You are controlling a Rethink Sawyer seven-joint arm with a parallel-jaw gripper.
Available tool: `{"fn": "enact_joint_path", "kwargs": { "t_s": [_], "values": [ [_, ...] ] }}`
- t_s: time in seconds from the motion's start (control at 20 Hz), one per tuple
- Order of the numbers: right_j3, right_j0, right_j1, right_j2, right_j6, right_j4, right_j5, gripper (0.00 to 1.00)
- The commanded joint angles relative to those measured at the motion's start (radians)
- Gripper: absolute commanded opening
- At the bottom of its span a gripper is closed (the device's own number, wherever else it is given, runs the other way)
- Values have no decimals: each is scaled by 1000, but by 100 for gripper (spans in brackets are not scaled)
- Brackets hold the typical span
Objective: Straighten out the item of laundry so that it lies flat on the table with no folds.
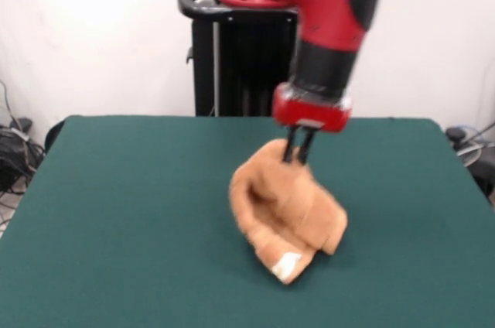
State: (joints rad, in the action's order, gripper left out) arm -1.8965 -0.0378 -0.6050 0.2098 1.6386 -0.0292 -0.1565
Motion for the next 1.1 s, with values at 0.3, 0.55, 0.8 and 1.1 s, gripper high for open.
{"fn": "enact_joint_path", "kwargs": {
  "t_s": [0.3,0.55,0.8,1.1],
  "values": [
    [-171,-237,-288,149,391,-143,-472,0],
    [-156,-176,-404,178,269,-75,-612,0],
    [-161,-47,-462,154,115,-34,-643,0],
    [-125,176,-498,67,-98,15,-712,0]
  ]
}}
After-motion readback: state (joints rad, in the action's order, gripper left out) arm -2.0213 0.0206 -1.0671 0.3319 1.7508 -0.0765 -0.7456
